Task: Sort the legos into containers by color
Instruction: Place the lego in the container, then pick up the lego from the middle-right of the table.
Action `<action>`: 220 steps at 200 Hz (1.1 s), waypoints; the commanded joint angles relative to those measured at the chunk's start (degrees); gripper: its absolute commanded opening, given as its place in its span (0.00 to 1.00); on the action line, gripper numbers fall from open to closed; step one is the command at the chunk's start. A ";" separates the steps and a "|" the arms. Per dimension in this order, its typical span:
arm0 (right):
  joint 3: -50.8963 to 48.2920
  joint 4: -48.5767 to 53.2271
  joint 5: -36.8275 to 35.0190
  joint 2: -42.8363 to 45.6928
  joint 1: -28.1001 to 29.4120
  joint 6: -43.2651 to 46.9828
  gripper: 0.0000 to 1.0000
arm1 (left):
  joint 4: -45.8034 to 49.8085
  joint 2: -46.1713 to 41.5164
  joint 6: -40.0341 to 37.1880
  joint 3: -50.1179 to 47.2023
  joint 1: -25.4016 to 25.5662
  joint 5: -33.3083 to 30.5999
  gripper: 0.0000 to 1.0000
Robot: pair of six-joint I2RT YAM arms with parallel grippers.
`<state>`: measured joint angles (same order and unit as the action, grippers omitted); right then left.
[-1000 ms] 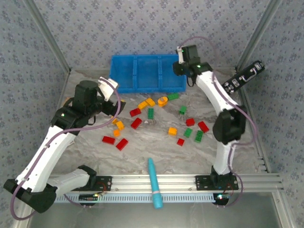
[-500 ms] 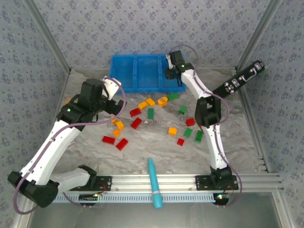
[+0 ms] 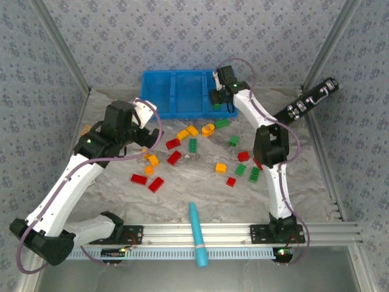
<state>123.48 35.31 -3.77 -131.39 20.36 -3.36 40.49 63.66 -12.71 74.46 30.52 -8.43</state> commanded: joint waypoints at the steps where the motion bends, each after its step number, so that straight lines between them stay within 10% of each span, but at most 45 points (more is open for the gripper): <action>1: -6.21 -0.59 1.73 8.22 0.46 -10.29 0.56 | -0.10 0.08 -2.17 2.74 1.34 -1.36 1.00; 52: -29.47 -8.64 0.41 19.09 1.23 -28.55 0.63 | 0.02 1.49 -3.67 3.56 3.56 -2.99 1.00; 151: -62.84 8.38 -8.44 49.10 -0.73 -25.83 0.77 | -0.94 0.68 -3.02 0.00 3.66 -1.62 1.00; 220: -70.84 13.98 -11.70 52.56 -4.00 -26.59 0.84 | 0.15 -0.23 -2.54 -0.57 3.62 0.18 1.00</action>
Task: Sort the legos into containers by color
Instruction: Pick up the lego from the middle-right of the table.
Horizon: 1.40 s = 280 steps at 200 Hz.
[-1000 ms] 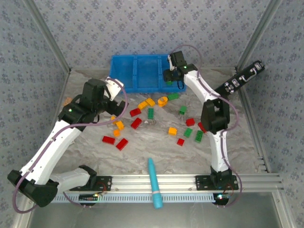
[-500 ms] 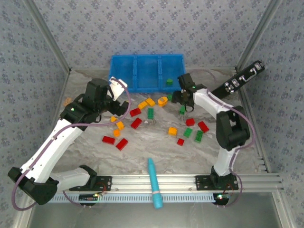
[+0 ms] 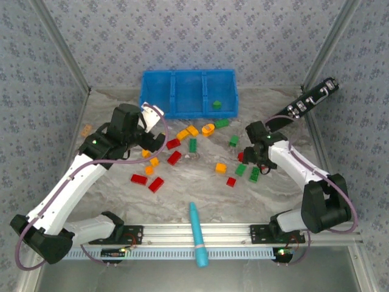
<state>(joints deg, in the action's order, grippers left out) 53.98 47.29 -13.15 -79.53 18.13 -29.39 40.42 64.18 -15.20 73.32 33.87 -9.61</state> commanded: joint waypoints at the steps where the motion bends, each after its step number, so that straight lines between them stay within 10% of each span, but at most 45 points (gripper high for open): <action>1: -1.42 1.92 -2.28 0.65 -1.82 -0.53 0.84 | 0.24 -0.74 -0.03 0.58 0.30 1.40 1.00; 151: 2.60 -5.98 3.43 -13.90 -8.71 12.04 0.82 | 2.15 1.05 0.61 1.61 0.31 1.14 1.00; 280: 5.81 -6.29 5.31 -17.96 -10.16 14.10 0.31 | 1.48 0.48 -0.94 0.67 0.23 -0.96 1.00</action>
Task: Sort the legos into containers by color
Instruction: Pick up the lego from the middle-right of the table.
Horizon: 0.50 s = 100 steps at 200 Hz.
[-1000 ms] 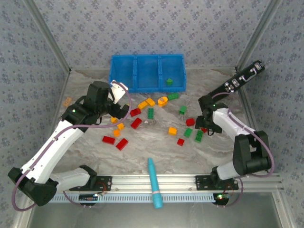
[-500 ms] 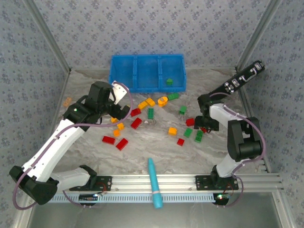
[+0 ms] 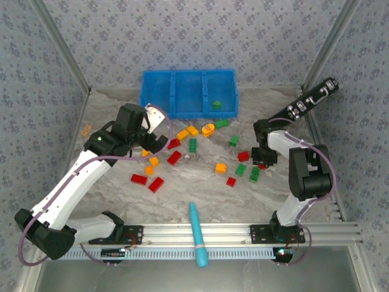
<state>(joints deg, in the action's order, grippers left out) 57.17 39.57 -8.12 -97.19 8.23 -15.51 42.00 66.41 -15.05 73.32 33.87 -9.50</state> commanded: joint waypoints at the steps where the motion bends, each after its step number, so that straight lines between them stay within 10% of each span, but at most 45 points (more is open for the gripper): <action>1: 2.83 1.58 0.16 -0.25 -0.29 0.17 0.31 | -0.08 -1.78 -1.15 0.63 0.19 -1.19 1.00; 53: 27.27 19.02 -4.00 4.96 4.56 3.02 0.27 | -1.97 -6.55 -1.21 -4.30 -2.45 -1.28 1.00; 100: 46.20 8.76 -1.90 -1.06 12.95 9.71 0.27 | -4.46 -8.57 -0.59 -5.99 -4.42 -2.15 1.00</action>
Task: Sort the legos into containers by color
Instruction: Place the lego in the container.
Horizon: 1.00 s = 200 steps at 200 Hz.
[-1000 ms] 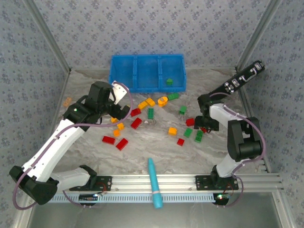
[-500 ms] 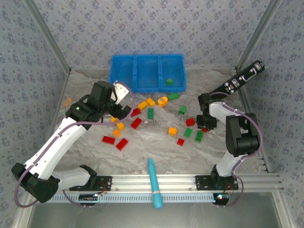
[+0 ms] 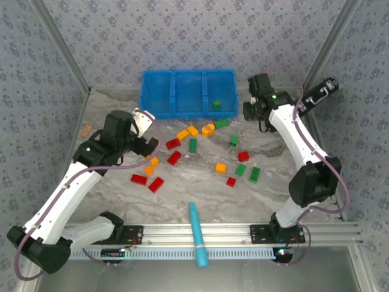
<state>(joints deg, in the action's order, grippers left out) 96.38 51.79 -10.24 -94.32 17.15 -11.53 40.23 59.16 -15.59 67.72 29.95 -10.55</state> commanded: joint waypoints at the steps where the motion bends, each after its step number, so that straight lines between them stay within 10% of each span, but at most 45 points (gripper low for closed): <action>1: 7.43 -3.76 0.04 -4.24 4.21 5.99 0.27 | -2.69 -1.36 -0.04 -0.44 -0.51 -1.12 1.00; 52: 24.59 -19.96 2.07 -17.60 8.77 13.80 0.27 | -3.34 -3.33 0.21 -2.78 -1.23 -1.48 1.00; 154: 48.69 -19.64 14.23 -49.03 10.73 15.25 0.28 | 3.42 -2.90 5.01 -6.12 -3.13 -2.02 1.00; 200: 52.62 -19.35 17.63 -53.71 10.45 15.21 0.36 | 4.58 3.17 18.98 -10.71 -5.62 -3.10 1.00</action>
<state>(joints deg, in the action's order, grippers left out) 145.01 32.64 3.97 -147.63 27.83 2.57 42.72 59.11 -6.09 58.72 25.63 -12.56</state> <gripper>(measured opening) 0.331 0.998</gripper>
